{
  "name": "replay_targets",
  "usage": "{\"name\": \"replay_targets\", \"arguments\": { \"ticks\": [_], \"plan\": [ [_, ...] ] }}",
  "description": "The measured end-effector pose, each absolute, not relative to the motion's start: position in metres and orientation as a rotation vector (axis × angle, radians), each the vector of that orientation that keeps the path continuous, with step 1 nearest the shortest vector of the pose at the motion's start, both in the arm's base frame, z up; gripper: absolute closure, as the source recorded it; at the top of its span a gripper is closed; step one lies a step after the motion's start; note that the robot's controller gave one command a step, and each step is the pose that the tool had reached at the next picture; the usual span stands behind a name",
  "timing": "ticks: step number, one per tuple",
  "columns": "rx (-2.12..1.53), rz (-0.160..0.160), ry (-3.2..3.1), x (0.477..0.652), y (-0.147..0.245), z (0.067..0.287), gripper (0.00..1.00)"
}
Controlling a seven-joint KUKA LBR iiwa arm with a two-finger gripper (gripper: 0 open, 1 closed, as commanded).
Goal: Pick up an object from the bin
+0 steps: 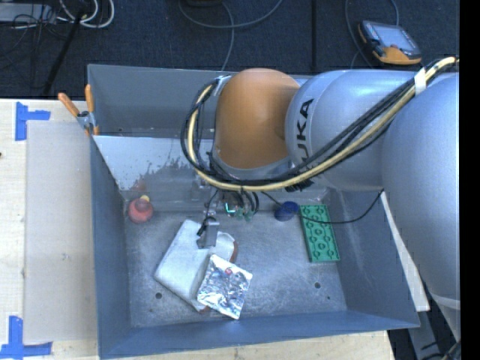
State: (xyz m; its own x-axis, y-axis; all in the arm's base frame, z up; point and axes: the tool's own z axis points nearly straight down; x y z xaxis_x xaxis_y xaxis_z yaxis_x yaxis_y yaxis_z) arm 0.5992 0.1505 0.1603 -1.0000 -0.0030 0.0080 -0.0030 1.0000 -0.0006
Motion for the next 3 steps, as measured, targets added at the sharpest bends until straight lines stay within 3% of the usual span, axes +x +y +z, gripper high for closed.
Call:
{"name": "replay_targets", "arguments": {
  "ticks": [1, 2, 3],
  "plan": [
    [0.372, -0.002, -3.113, 0.614, 0.163, 0.071, 0.00],
    [0.366, -0.008, -3.138, 0.620, 0.163, 0.078, 1.00],
    [0.332, -0.001, -3.132, 0.590, 0.127, 0.180, 1.00]
  ]
}}
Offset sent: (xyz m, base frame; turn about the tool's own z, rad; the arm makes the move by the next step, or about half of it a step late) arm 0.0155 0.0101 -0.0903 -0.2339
